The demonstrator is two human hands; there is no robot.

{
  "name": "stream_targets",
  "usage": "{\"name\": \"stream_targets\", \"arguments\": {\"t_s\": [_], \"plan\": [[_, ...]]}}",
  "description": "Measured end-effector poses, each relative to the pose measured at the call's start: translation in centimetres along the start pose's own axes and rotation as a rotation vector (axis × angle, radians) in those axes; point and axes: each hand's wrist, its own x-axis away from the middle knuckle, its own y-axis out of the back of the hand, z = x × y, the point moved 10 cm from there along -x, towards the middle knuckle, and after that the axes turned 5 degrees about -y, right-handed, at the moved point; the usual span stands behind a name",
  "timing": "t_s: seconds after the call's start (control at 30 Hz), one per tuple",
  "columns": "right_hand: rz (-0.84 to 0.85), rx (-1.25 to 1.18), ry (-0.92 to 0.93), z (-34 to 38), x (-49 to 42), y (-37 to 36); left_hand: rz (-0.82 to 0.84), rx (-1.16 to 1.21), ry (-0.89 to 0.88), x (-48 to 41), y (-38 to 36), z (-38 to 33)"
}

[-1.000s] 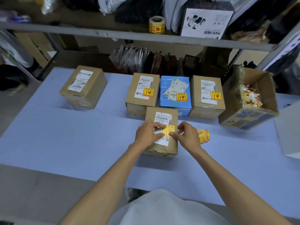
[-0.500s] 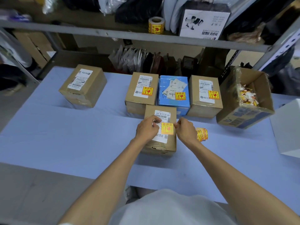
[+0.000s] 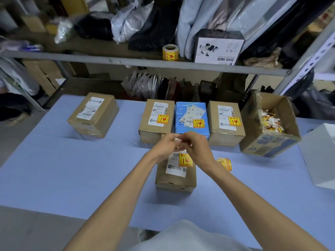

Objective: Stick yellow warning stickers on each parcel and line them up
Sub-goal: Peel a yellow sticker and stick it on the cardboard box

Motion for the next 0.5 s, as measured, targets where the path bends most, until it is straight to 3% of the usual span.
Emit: {"name": "stream_targets", "arguments": {"t_s": [0.1,0.23,0.3,0.43,0.5], "plan": [[-0.038,0.002,0.044,0.4,-0.4,1.2,0.070,0.164,0.017,-0.3,-0.4,-0.8],[-0.080,0.029,0.041,0.7,-1.4,2.1,0.041,0.392,0.014,-1.6,-0.4,-2.1],[-0.107,-0.002,-0.013,0.2,-2.3,2.7,-0.020,0.335,-0.004,-2.4,-0.1,-2.7],[-0.175,-0.128,-0.145,-1.5,-3.4,4.8,-0.257,-0.001,-0.136,-3.3,2.8,-4.0],[-0.203,-0.147,-0.136,-1.5,-3.6,5.6,-0.294,-0.012,-0.176,-3.3,3.1,-4.6]]}}
